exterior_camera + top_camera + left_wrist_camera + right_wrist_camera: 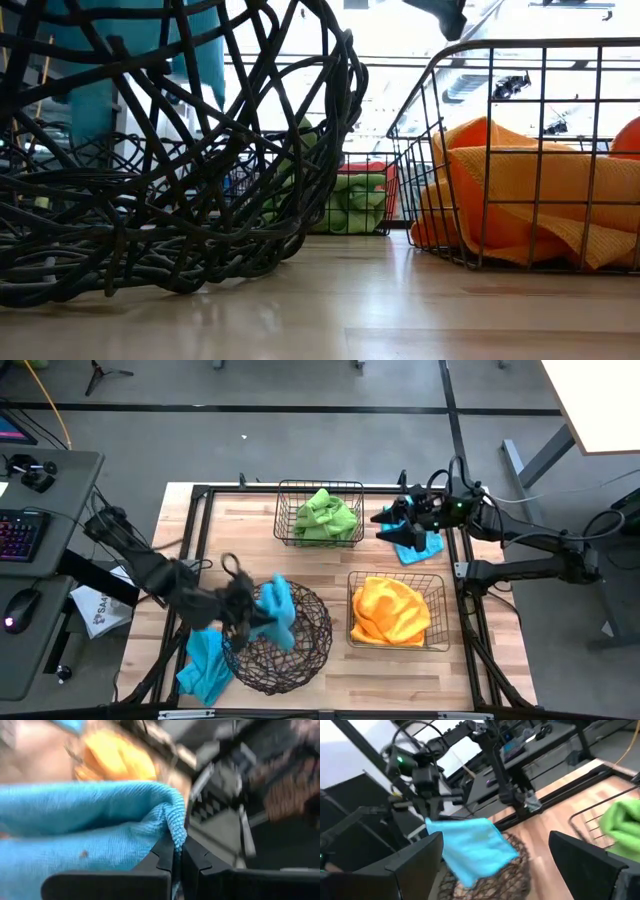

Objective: Sort microfiber towel by color & place in baskets
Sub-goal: Put the top left blue towel into the bottom wire basket, then put the top blue towel into the bottom wire basket

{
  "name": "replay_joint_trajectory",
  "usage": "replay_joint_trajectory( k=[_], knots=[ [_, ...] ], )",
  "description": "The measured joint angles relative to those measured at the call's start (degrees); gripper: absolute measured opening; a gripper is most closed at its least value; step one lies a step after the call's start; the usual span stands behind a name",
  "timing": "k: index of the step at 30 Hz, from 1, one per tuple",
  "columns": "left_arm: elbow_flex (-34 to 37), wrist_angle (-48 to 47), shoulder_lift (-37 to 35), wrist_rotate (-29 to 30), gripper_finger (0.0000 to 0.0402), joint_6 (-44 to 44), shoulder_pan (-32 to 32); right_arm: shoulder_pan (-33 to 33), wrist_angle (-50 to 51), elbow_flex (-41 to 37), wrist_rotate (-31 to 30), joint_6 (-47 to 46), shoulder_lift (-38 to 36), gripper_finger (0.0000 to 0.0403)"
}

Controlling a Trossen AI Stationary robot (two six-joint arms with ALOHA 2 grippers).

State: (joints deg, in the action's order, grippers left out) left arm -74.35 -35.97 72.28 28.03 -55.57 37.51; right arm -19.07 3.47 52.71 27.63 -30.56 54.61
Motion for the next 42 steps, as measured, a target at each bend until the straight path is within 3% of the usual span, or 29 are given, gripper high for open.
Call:
replay_joint_trajectory(
  k=[6,12,23,28,32,37,42],
  knots=[
    [0.02,-0.62,6.11,-12.19,0.0000,-0.73,0.18,2.88,-1.08,0.00,-1.60,-5.51,0.00,0.0358],
    [0.04,-7.20,10.33,-14.85,0.0018,4.83,-2.08,5.19,-1.21,0.00,-8.01,-9.76,0.07,0.0358],
    [0.04,-11.43,6.35,-18.60,0.0150,25.25,-13.95,5.36,-7.19,0.02,-11.44,-15.56,0.09,0.0358],
    [0.04,-14.17,-0.85,-17.23,0.0192,28.72,-17.22,4.63,-0.67,0.04,-22.14,-17.54,0.07,0.0358],
    [0.50,-14.75,-7.10,-8.25,0.0197,28.48,-18.22,-0.52,14.73,0.04,-33.60,-25.05,0.42,0.0358],
    [2.92,-14.04,-11.75,-3.93,0.0197,27.30,-25.98,-14.85,31.81,0.04,-34.17,-25.99,4.86,0.0358],
    [6.54,-9.09,-12.45,-5.64,0.0197,29.95,-36.23,-29.02,34.68,0.04,-30.65,-16.96,14.96,0.0358]
  ],
)
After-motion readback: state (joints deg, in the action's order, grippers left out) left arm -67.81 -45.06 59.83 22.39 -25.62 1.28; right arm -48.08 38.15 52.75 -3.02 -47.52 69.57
